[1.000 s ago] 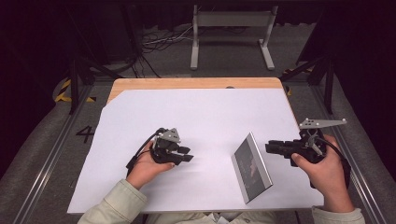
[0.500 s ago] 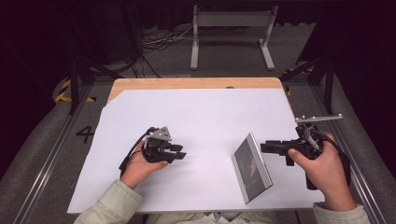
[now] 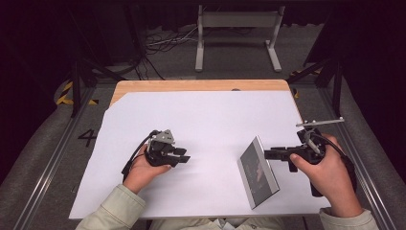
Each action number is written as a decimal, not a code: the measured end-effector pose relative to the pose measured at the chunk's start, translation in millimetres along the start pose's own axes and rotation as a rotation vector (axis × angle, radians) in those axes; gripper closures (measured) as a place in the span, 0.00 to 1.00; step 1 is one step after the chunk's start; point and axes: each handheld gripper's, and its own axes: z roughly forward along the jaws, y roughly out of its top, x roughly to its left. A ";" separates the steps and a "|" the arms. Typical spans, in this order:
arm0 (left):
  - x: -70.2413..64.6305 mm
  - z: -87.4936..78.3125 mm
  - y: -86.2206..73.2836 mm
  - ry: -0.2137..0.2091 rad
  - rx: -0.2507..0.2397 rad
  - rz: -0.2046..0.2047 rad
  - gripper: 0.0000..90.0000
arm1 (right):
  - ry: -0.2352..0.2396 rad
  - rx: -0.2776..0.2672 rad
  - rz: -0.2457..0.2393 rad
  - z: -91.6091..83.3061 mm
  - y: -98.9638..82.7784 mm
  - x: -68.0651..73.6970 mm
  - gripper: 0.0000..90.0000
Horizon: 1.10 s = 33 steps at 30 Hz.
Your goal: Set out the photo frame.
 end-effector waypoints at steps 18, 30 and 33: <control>4.2 -0.2 -2.9 0.003 -0.002 -0.019 0.72 | -0.074 0.029 -0.027 17.0 -10.8 10.2 0.60; 4.7 3.1 -3.6 0.003 0.008 -0.021 0.72 | -0.104 0.072 -0.029 29.5 -14.0 13.2 0.62; 4.0 4.5 -3.6 0.000 0.014 -0.013 0.72 | -0.117 0.085 -0.029 32.3 -13.9 14.4 0.67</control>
